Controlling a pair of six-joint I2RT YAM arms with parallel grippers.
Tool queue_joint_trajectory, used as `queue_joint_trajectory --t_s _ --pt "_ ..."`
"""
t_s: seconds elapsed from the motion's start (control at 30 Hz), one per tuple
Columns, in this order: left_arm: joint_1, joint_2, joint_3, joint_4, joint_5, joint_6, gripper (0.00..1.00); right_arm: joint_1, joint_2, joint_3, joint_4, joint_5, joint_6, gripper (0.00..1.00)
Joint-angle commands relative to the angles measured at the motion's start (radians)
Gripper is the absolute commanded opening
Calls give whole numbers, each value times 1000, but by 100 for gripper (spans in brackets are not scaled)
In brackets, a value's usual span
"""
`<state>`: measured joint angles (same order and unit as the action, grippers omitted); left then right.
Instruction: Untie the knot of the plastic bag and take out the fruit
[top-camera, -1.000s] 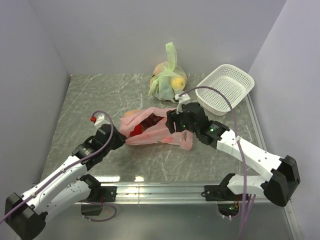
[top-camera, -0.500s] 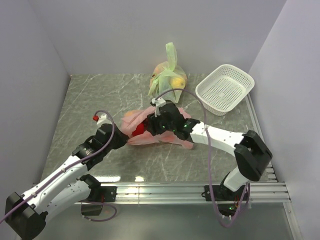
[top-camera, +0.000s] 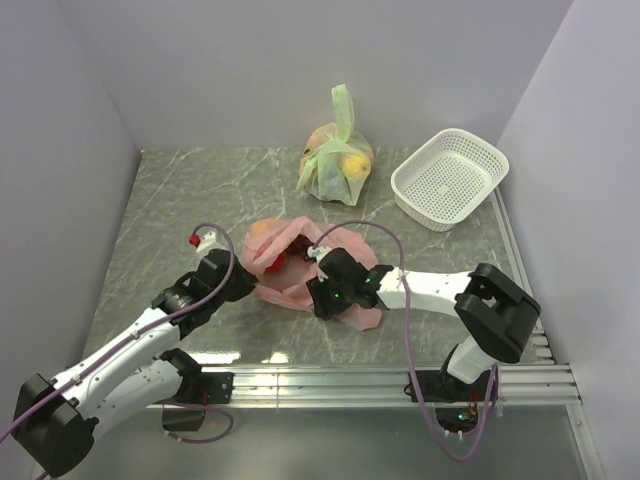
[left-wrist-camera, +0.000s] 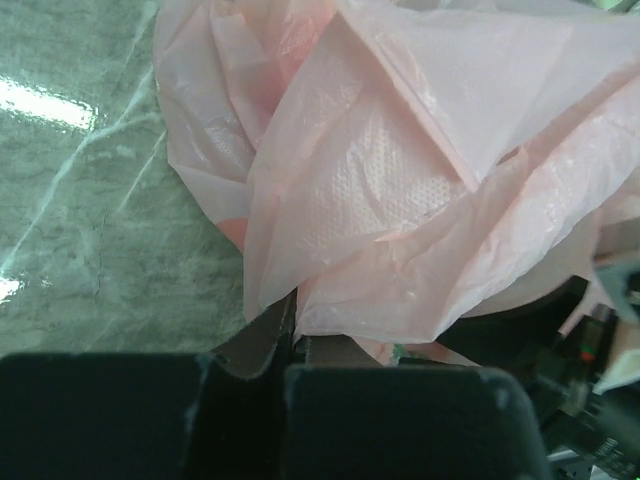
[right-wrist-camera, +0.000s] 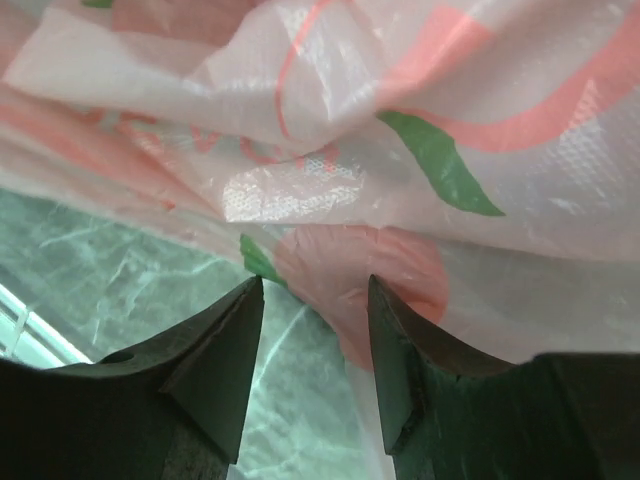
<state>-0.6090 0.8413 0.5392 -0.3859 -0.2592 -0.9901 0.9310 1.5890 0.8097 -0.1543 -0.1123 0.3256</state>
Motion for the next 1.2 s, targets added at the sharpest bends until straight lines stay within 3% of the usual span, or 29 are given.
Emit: queue_joint_trajectory --t_s 0.0,0.23,0.37,0.57,0.77,1.0,1.17 --pt "5 10 -15 56 6 -10 0 2 -81 18 -33 10 6 53" --pt "3 -36 -33 48 15 -12 1 0 -216 121 1 108 -20 54" --pt "5 -65 -33 42 0 -21 0 -6 -219 124 148 135 -39 62" --pt "5 -70 1 1 -32 -53 1 -18 -64 140 343 53 -68 81" --pt "5 -125 -33 -11 -51 -116 1 -54 100 170 557 22 10 88" --pt "2 -176 -58 19 -32 -125 0 -69 226 192 723 29 205 92" --pt "3 -157 -62 15 -20 -127 1 -67 253 219 745 80 315 91"
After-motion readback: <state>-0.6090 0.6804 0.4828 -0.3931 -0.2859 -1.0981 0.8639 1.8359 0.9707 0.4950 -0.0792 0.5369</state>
